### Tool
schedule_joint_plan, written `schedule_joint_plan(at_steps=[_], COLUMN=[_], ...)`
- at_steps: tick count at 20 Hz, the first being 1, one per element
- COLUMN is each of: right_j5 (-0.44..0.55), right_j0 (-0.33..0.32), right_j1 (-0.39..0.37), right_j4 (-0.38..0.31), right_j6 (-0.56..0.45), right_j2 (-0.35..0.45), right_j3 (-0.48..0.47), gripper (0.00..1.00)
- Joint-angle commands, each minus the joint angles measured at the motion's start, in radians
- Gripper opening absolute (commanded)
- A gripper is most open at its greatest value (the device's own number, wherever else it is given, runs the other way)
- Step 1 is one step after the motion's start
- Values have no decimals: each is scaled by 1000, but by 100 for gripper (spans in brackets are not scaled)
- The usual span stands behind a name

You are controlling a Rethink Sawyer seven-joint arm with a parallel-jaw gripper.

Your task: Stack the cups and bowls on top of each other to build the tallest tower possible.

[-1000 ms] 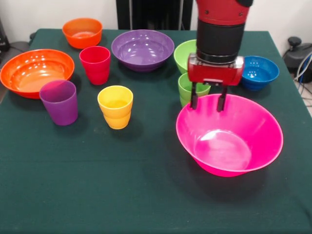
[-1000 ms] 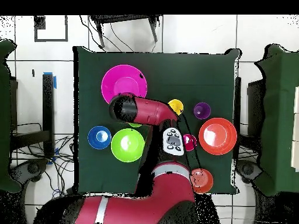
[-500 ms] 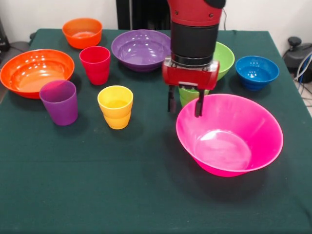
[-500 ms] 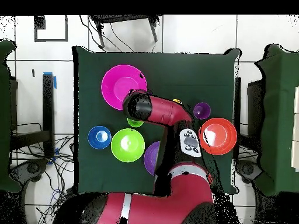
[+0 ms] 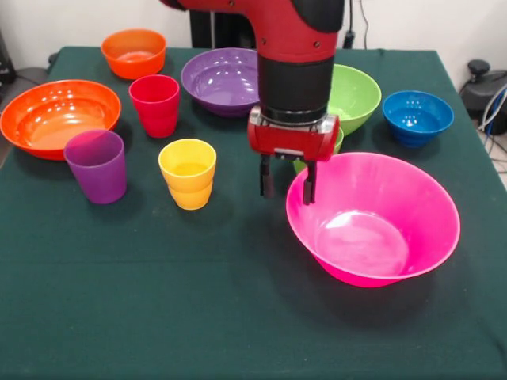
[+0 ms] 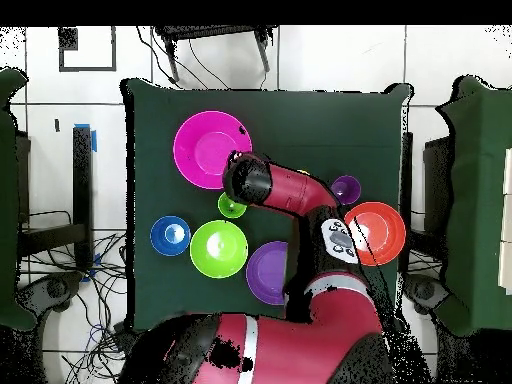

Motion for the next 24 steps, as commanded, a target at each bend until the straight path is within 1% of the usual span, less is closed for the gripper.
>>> schedule_joint_plan(at_steps=[1,4,7,10,14,18,24], right_j5=[-86,-102,-119,-111,-106,-95,-71], right_j0=[-19,-14,-24,-30,-33,-26,-25], right_j1=[91,93,110,112,102,85,63], right_j4=[-76,-80,-92,-101,-113,-109,-107], right_j6=[36,44,32,25,24,40,38], right_j2=[135,132,144,148,157,153,150], right_j3=[-30,-27,-34,-41,-34,-24,-24], gripper=[100,100,100,100,100,100,100])
